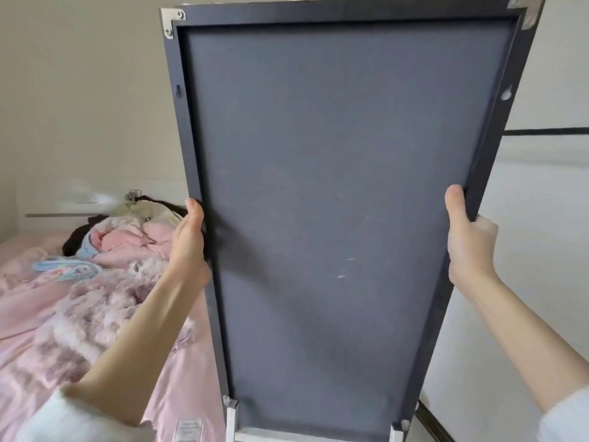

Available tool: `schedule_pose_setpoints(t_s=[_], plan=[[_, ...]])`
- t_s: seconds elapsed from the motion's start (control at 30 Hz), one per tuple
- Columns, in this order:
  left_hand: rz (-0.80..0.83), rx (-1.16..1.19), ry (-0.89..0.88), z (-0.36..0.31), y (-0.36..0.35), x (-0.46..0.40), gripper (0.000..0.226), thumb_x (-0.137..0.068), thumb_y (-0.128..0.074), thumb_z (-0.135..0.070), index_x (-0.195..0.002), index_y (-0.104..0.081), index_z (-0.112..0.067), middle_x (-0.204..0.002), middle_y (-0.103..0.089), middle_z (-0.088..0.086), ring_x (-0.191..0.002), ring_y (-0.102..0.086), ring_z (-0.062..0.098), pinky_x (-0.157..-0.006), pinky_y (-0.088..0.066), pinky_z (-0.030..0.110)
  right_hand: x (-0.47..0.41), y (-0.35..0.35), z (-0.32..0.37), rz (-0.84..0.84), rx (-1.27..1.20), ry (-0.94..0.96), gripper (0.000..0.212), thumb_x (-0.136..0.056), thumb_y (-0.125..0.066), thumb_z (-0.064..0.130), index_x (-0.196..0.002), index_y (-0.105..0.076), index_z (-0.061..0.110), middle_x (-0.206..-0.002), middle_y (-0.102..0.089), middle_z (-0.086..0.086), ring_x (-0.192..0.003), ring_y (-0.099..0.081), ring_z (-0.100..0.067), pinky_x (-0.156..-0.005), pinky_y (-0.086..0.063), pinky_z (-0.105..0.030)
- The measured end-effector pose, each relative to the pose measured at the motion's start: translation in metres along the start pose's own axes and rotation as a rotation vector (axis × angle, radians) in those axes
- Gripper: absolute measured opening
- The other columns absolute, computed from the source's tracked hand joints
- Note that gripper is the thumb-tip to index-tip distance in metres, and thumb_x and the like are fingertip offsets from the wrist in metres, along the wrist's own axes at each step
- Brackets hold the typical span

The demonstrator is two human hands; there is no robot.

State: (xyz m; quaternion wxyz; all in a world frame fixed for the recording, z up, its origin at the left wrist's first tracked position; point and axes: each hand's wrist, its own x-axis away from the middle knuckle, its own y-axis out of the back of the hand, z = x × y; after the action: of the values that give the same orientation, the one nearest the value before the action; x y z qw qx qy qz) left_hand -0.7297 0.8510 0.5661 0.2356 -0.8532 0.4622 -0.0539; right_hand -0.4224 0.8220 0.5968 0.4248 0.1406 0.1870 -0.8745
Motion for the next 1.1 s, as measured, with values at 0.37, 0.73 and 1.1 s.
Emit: schedule_pose_setpoints(t_s=[0.37, 0.73, 1.1], plan=[[-0.019, 0.050, 0.033, 0.105, -0.113, -0.202, 0.020, -0.093, -0.046, -0.045, -0.099, -0.049, -0.026, -0.084, -0.050, -0.010, -0.074, -0.052, 0.004, -0.062, -0.047, 0.018, -0.167, -0.142, -0.122, -0.028, 0.048, -0.022, 0.058, -0.082, -0.060, 0.054, -0.060, -0.018, 0.020, -0.055, -0.015, 0.006, -0.042, -0.016, -0.008, -0.048, -0.014, -0.025], [0.048, 0.109, 0.064, 0.179, -0.185, -0.424, 0.023, -0.094, -0.045, -0.045, -0.093, -0.056, -0.024, -0.080, -0.061, -0.015, -0.070, -0.059, 0.001, -0.063, -0.048, 0.019, -0.316, -0.312, -0.219, 0.034, 0.096, -0.041, 0.056, -0.082, -0.058, 0.055, -0.060, -0.020, 0.022, -0.057, -0.016, 0.003, -0.037, -0.016, -0.007, -0.038, -0.013, -0.020], [0.109, 0.078, 0.048, 0.257, -0.269, -0.642, 0.035, -0.091, -0.046, -0.052, -0.094, -0.063, -0.021, -0.093, -0.064, -0.009, -0.083, -0.062, 0.007, -0.084, -0.050, 0.030, -0.457, -0.463, -0.331, 0.011, 0.084, -0.102, 0.059, -0.083, -0.057, 0.056, -0.058, -0.017, 0.020, -0.037, -0.015, 0.012, -0.030, -0.015, -0.008, -0.034, -0.013, -0.018]])
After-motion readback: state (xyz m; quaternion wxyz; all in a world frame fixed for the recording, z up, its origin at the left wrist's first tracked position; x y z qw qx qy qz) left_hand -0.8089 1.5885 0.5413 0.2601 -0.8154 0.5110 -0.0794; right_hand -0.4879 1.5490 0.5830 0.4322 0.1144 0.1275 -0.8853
